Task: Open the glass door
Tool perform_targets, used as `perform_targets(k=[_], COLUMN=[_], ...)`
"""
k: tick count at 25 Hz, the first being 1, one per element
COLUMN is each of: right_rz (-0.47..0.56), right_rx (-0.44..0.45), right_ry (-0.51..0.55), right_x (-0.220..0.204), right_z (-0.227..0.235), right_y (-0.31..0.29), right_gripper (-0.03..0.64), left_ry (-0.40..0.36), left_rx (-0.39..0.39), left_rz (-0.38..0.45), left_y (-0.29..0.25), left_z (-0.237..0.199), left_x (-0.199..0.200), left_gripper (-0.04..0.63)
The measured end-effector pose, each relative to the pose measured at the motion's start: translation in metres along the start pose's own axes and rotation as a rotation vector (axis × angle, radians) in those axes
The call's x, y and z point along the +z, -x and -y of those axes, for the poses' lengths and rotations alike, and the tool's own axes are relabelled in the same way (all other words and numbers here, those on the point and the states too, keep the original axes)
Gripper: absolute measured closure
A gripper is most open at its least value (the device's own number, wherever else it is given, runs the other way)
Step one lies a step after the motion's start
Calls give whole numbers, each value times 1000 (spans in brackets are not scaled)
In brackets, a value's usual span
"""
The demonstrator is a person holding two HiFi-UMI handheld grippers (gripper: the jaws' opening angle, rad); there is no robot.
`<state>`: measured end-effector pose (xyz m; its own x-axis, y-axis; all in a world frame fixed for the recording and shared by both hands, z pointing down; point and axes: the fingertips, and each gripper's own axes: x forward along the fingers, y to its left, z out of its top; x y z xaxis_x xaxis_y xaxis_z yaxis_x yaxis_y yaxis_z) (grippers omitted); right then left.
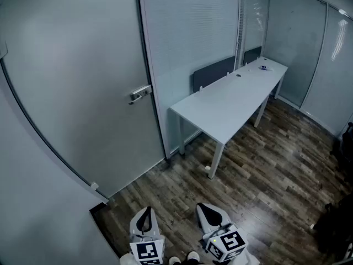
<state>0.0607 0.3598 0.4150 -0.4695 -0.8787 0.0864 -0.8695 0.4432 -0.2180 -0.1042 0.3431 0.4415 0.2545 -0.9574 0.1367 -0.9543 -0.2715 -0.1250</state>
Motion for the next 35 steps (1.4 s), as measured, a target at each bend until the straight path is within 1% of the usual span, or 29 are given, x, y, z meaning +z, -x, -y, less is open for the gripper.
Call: perform_targets(k=[6,13,19,23,28,31,35], right_rz=[7,21,25,13,4,-4,-18], right_rx=[3,32,29,26,17,9,4], right_ry=[-5,-16,-38,-56,-63,-64,-54], right_x=[-1,4,1,-4,-8,-9,-6], right_z=[1,-2,15,21,34,48,63], right_y=[-1,3,9,6,-14,-37,-72], right_gripper=[613,612,612,612,612,612,612], left_ry=[-21,-17,-9,-16,-8,-5,19], left_rx=[0,22,30,21,28,21,20], left_rz=[8,0,5,-10,-16,-15,-34], left_y=[-1,1,-1,-5,-28,-57,-94], left_z=[1,0,15,19,9,4,-10], left_x=[-6,-5,-5,-10,-15,-16,-22], left_gripper=[591,591,591,591,591,591,591])
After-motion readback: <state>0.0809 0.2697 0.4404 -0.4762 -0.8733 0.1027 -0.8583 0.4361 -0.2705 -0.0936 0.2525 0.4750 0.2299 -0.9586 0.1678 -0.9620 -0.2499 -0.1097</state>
